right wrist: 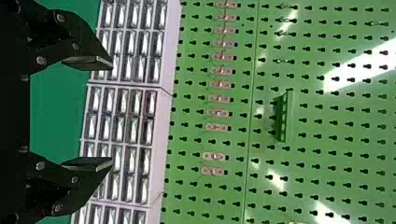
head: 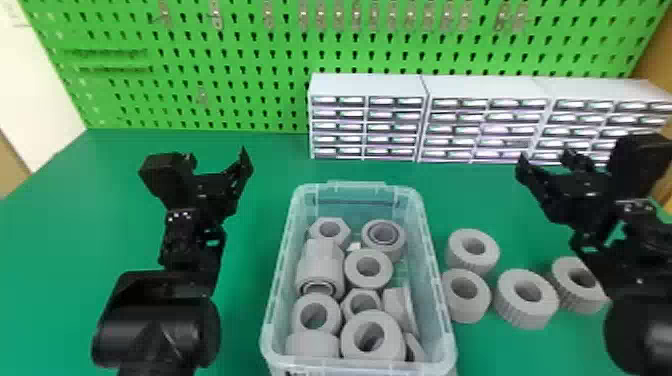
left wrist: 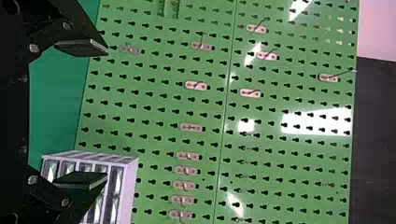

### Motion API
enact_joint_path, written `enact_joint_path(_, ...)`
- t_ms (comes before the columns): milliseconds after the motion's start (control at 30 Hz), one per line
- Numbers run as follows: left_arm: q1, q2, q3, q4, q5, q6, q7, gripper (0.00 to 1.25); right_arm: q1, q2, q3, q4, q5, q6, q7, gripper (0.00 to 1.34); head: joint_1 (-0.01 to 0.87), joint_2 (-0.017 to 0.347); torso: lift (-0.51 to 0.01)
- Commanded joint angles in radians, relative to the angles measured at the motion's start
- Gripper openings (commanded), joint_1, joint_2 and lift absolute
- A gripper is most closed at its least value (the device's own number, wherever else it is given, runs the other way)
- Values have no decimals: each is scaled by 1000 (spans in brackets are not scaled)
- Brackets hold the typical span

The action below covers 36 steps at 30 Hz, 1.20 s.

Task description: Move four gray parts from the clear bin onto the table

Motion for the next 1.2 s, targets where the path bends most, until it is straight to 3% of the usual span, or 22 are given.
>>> enact_joint_path(0, 1, -3, -1, 0, 3, 0, -1, 931, 3, 0, 4, 0, 0, 0, 0, 808, 693, 72, -52)
enact_joint_path(1167, 5, -3, -1, 5, 2, 0, -1, 931, 6, 0, 32, 2, -8, 6, 0, 808, 693, 72, -52)
